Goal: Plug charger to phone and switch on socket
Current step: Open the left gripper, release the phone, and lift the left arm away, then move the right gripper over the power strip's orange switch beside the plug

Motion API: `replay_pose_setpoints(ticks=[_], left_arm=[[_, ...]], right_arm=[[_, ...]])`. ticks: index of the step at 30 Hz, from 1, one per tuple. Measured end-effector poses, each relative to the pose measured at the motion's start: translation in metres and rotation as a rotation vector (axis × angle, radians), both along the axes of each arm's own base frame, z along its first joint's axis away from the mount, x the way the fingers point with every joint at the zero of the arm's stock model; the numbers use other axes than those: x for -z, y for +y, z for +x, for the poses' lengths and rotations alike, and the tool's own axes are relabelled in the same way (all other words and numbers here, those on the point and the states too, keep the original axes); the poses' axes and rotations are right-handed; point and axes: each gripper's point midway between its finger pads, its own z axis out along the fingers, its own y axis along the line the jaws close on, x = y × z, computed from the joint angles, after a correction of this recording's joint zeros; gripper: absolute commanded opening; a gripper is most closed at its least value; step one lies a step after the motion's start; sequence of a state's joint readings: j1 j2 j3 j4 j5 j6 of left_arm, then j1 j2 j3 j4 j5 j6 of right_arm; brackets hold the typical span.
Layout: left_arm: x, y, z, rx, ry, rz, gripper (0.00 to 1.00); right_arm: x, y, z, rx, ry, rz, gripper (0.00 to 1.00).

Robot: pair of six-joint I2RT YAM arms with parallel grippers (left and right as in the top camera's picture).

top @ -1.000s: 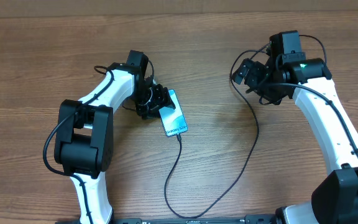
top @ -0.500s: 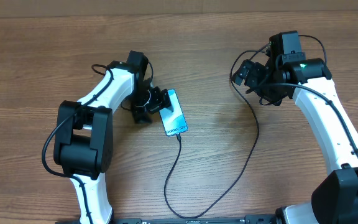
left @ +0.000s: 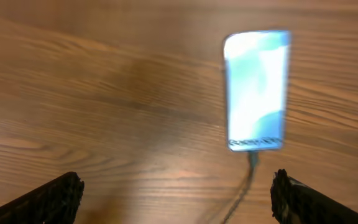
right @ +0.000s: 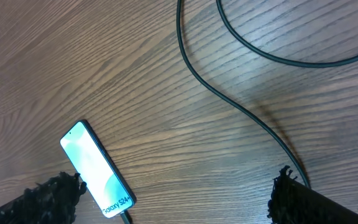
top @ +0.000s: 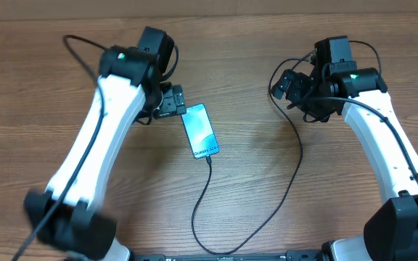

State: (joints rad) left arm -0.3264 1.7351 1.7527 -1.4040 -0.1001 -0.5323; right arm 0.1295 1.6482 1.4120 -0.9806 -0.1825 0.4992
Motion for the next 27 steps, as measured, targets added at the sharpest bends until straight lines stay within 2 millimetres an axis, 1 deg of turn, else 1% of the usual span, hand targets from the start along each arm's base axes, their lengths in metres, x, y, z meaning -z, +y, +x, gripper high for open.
replay_pose_setpoints(ticks=[3,6,15,21,24,26,27], left_arm=[[-0.032,-0.007,-0.013,0.038,-0.089,-0.01,1.0],[-0.044,-0.012,-0.02,0.06,-0.128,-0.016,1.0],[-0.046,-0.01,-0.019,0.058,-0.139,-0.006,1.0],[-0.046,-0.01,-0.019,0.058,-0.139,-0.004,1.0],[-0.046,-0.01,-0.019,0.058,-0.14,-0.004,1.0],[-0.046,-0.01,-0.019,0.058,-0.14,-0.004,1.0],[-0.046,-0.01,-0.019,0.058,-0.14,-0.004,1.0]], right_arm=[[0.0,0.0,0.0,-0.002,-0.001,-0.001,1.0],[0.0,0.0,0.0,-0.002,-0.001,-0.001,1.0],[0.0,0.0,-0.001,-0.003,0.003,0.0,1.0],[-0.001,0.003,-0.005,-0.048,0.011,0.002,1.0],[-0.017,0.001,-0.005,-0.066,0.003,0.003,1.0],[-0.036,-0.004,0.001,-0.071,-0.029,0.009,1.0],[-0.049,-0.01,0.004,-0.068,-0.052,0.012,1.0]])
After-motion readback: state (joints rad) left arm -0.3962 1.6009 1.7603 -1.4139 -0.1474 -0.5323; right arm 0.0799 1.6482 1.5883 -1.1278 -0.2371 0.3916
